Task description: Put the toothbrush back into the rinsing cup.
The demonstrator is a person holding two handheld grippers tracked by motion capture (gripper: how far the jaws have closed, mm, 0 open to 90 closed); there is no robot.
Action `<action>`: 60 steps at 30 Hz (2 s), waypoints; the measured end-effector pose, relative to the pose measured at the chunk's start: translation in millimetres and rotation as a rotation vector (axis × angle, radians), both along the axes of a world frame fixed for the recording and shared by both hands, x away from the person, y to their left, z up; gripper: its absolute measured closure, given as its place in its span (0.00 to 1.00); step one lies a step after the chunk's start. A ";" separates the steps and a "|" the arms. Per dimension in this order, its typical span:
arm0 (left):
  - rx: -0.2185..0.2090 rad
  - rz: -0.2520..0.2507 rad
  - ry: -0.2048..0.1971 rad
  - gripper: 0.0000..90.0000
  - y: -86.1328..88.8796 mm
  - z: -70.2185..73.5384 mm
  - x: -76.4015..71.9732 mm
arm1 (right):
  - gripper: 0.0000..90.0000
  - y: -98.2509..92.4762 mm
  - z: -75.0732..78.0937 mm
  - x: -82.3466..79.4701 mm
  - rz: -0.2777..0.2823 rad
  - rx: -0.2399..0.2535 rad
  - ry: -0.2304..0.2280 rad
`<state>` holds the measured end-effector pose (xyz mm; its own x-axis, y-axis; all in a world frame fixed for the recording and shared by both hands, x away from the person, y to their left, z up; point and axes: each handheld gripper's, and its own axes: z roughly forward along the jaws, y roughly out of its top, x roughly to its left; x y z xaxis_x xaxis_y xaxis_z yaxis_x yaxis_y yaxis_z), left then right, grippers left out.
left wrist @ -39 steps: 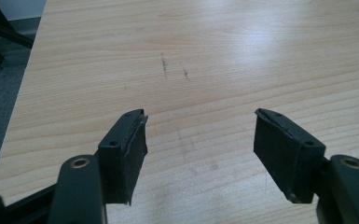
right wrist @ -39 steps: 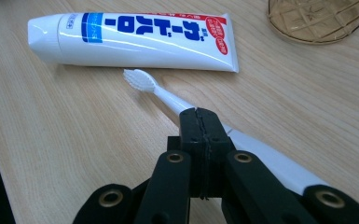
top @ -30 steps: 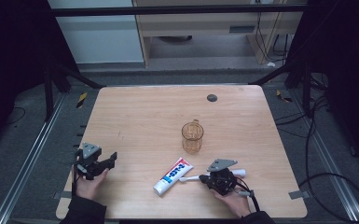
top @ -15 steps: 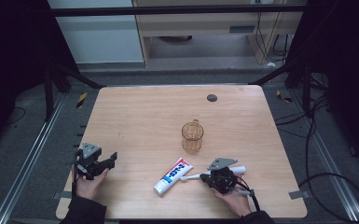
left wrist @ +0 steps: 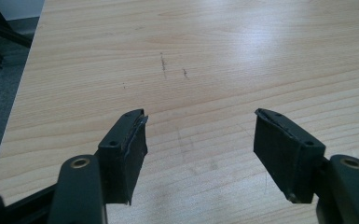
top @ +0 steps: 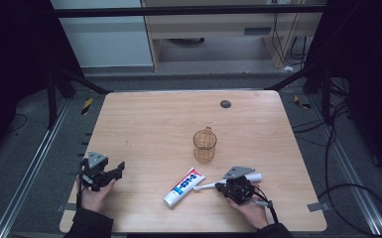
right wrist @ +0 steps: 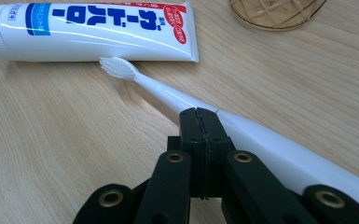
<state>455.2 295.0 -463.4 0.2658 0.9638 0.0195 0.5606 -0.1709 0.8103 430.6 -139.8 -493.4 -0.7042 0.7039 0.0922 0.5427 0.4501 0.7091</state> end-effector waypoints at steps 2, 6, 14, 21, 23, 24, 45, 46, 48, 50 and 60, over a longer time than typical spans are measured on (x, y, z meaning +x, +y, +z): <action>0.000 0.000 -0.001 0.38 0.0 0.1 -0.1 | 1.00 -0.9 0.1 0.6 -0.002 -0.005 -0.001; 0.000 0.000 -0.001 0.38 -0.1 0.1 0.0 | 1.00 -3.0 -0.4 1.7 -0.017 -0.016 -0.003; -0.001 0.000 -0.001 0.38 0.2 0.2 -0.1 | 1.00 -8.1 2.7 2.7 -0.031 0.004 -0.011; -0.001 -0.001 -0.002 0.38 0.1 0.1 0.0 | 1.00 -31.6 20.4 7.6 -0.111 0.037 -0.074; 0.000 -0.002 0.000 0.38 0.1 -0.1 0.3 | 1.00 -45.1 22.5 13.1 -0.167 0.032 -0.092; 0.000 -0.003 0.000 0.38 0.0 -0.3 0.5 | 1.00 -52.2 22.4 16.0 -0.189 0.028 -0.094; -0.005 -0.005 0.002 0.38 0.7 -0.4 0.7 | 1.00 -93.4 9.3 23.6 -0.306 -0.083 -0.054; -0.005 -0.005 0.002 0.38 0.7 -0.3 0.6 | 1.00 -94.1 8.8 22.7 -0.303 -0.087 -0.053; -0.005 -0.005 0.002 0.38 0.8 -0.2 0.6 | 1.00 -95.7 7.8 19.8 -0.303 -0.097 -0.048; -0.006 -0.005 0.002 0.38 0.9 -0.1 0.5 | 1.00 -97.0 7.7 17.5 -0.300 -0.098 -0.047; -0.008 -0.003 -0.001 0.38 1.2 0.3 0.0 | 1.00 -101.5 8.7 -1.6 -0.298 -0.090 -0.043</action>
